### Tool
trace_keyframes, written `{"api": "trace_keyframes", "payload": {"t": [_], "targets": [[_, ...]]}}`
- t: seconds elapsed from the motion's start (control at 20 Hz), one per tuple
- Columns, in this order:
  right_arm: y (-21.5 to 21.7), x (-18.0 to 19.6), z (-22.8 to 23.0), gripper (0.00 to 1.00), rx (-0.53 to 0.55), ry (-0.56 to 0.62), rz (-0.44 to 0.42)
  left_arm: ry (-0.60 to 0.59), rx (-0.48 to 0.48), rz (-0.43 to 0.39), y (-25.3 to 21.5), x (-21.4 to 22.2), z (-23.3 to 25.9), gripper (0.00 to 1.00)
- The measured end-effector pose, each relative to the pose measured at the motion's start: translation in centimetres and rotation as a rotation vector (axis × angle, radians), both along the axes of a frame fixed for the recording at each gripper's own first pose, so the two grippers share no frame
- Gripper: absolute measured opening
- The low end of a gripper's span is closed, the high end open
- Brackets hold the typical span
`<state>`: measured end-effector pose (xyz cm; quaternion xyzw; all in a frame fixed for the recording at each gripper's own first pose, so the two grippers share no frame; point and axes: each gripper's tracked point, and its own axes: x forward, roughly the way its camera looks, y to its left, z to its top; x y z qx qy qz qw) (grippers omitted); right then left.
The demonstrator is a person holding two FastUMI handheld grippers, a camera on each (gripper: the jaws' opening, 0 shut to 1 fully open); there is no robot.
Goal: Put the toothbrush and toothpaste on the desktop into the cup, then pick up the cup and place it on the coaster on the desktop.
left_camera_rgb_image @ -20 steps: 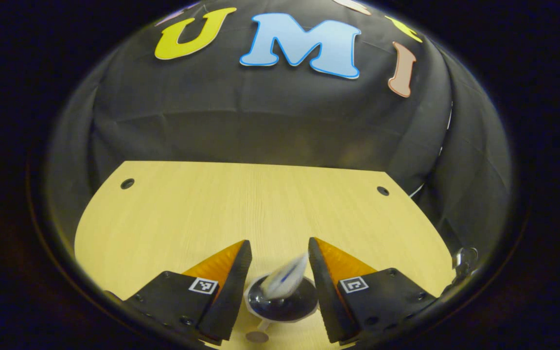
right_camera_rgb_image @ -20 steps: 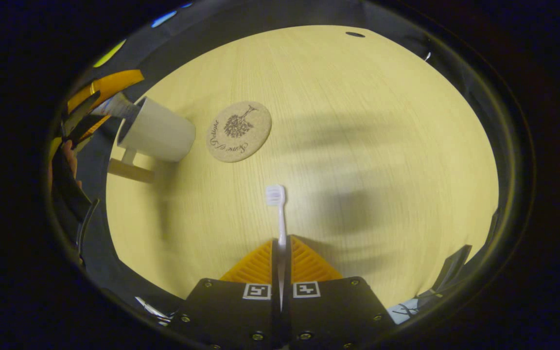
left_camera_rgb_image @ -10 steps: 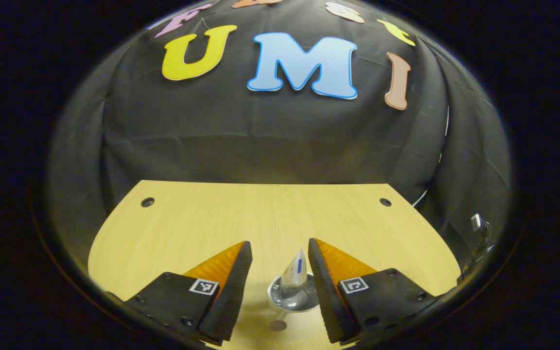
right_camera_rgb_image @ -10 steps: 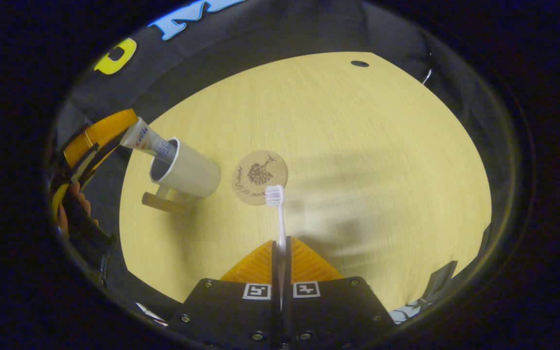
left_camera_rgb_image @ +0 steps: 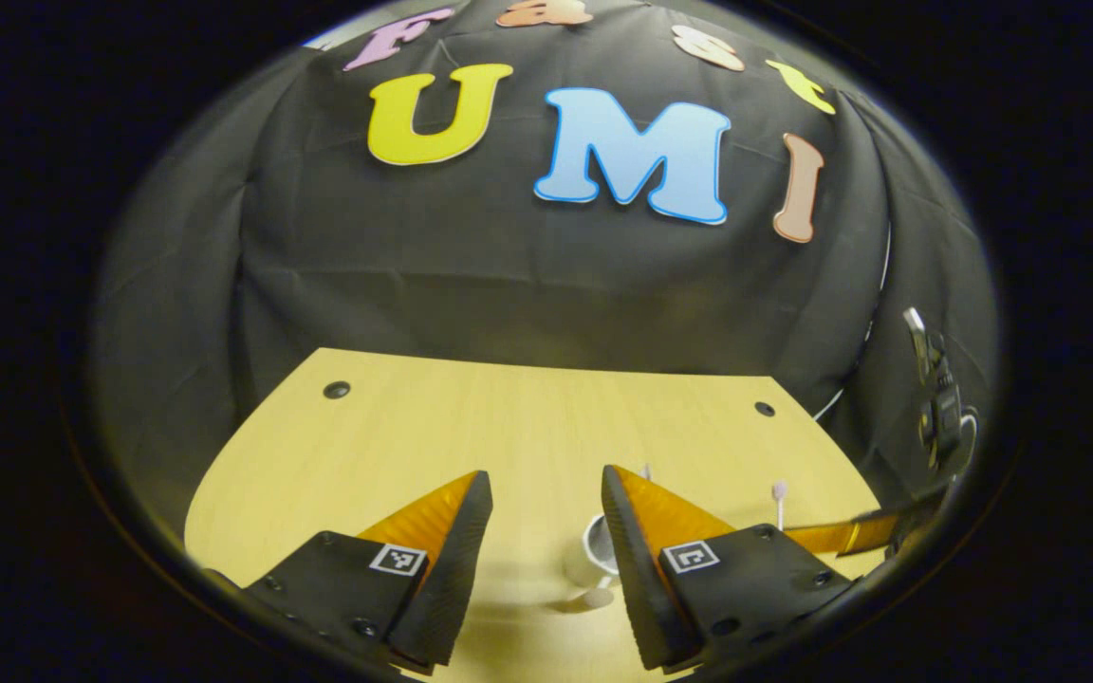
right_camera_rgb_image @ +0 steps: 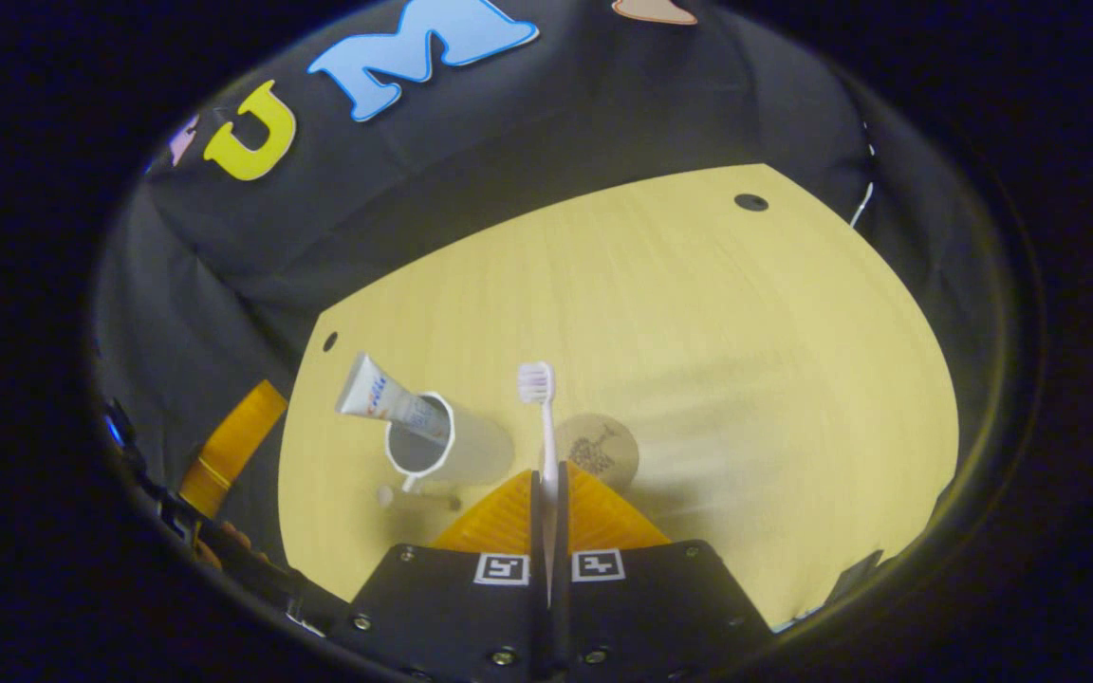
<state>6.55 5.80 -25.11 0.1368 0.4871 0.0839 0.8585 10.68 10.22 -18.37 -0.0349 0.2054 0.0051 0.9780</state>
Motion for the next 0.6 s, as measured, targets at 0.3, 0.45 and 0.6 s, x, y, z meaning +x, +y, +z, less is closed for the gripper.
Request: {"api": "trace_keyframes", "payload": {"t": [0.3,0.45,0.6], "targets": [[5.4,6.1,3.3,0.03,0.076,-0.108,-0.032,0.027,0.016,0.098,7.7,-4.8,0.2,0.76],[7.0,7.9,3.2,0.02,0.098,-0.130,-0.067,0.042,0.037,0.162,12.3,-7.6,0.1,0.76],[7.8,9.3,2.5,0.02,0.092,-0.153,-0.100,0.063,0.056,0.219,15.9,-10.3,0.0,0.74]]}}
